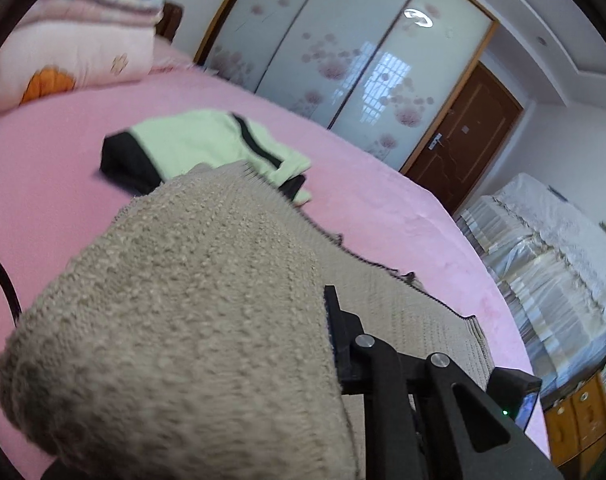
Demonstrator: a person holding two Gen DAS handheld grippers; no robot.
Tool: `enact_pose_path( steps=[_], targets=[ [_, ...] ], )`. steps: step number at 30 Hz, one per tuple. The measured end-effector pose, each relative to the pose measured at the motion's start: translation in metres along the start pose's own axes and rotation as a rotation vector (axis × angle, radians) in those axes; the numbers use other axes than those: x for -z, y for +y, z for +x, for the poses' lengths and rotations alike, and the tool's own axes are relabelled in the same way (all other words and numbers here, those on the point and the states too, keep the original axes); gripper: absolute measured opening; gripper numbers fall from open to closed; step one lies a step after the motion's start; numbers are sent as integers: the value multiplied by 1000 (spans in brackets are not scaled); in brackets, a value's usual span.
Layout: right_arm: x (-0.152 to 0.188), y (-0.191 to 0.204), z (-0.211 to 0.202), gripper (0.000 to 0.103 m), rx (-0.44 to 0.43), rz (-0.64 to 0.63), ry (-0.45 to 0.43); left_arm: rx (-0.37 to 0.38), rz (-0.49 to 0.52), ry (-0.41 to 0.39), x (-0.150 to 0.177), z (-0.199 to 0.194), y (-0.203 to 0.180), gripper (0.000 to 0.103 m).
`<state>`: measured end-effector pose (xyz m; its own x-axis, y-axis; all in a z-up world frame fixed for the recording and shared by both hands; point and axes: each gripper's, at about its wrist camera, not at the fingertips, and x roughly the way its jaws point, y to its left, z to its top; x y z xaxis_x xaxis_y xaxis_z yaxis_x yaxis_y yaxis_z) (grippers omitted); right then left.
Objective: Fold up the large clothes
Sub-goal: 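Grasp the cardigan side with the left tool and fold it over the middle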
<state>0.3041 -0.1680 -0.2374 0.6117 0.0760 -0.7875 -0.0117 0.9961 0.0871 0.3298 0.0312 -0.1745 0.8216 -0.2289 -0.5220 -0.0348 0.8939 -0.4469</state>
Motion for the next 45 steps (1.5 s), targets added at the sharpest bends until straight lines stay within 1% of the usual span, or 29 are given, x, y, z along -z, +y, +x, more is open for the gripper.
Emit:
enact_pose_path(
  steps=[4,8,10,11,12,14,15,17,18,19,20,21,22,24,25,26,27,28,30,33,35,37,38,39,41,43,45],
  targets=[
    [2,-22,-1,17,-118,97,13,14,128,-42,-7,-13,-55,12],
    [7,-44,-2,17,-252,207,33,30,284,-62,3,-17,-115,12],
    [12,-63,-11,14,-329,275,58,35,381,-65,12,-15,-152,12],
    [15,-73,-17,10,-351,307,69,39,427,-62,18,-14,-168,12],
    [23,-91,-31,10,-340,347,65,49,478,-53,27,-12,-185,12],
    [35,-114,-55,10,-261,371,42,64,563,-17,43,-7,-216,12],
    [46,-132,-74,10,-163,380,22,60,636,26,59,2,-233,13],
    [64,-159,-97,10,-30,401,8,37,743,110,90,19,-256,13],
    [73,-172,-105,10,10,421,7,8,813,180,114,34,-265,13],
    [79,-181,-109,10,28,435,7,-16,857,217,131,42,-270,14],
    [88,-195,-116,10,34,457,10,-61,915,244,153,51,-274,15],
    [94,-203,-119,7,22,474,9,-99,974,250,173,58,-276,16],
    [98,-208,-122,7,8,485,4,-126,1016,246,186,60,-278,18],
    [103,-213,-126,7,3,484,2,-157,1061,210,199,57,-279,20],
    [104,-214,-127,7,-2,483,-2,-155,1062,208,200,55,-280,25],
    [105,-214,-128,7,-5,479,-6,-133,1043,224,197,53,-281,29],
    [106,-213,-128,7,-6,475,-10,-95,1006,249,192,50,-279,36],
    [107,-214,-128,7,-9,475,-12,-73,983,260,189,48,-278,42],
    [109,-212,-130,10,-14,476,-13,-19,940,283,182,35,-272,44],
    [109,-215,-132,11,-32,489,-17,35,910,287,178,17,-269,45],
    [109,-217,-137,12,-39,493,-21,82,870,289,171,-4,-256,46],
    [108,-221,-142,19,-75,510,-35,123,823,289,165,-24,-244,51],
    [108,-222,-146,28,-97,520,-44,133,800,285,162,-34,-240,53],
    [107,-223,-150,37,-131,535,-58,141,766,277,156,-45,-231,54],
    [102,-225,-151,44,-171,556,-77,132,718,258,146,-60,-218,54],
    [98,-225,-154,48,-209,575,-90,95,671,226,132,-68,-202,54],
    [92,-225,-151,53,-235,577,-83,31,612,199,117,-66,-183,55]
  ],
)
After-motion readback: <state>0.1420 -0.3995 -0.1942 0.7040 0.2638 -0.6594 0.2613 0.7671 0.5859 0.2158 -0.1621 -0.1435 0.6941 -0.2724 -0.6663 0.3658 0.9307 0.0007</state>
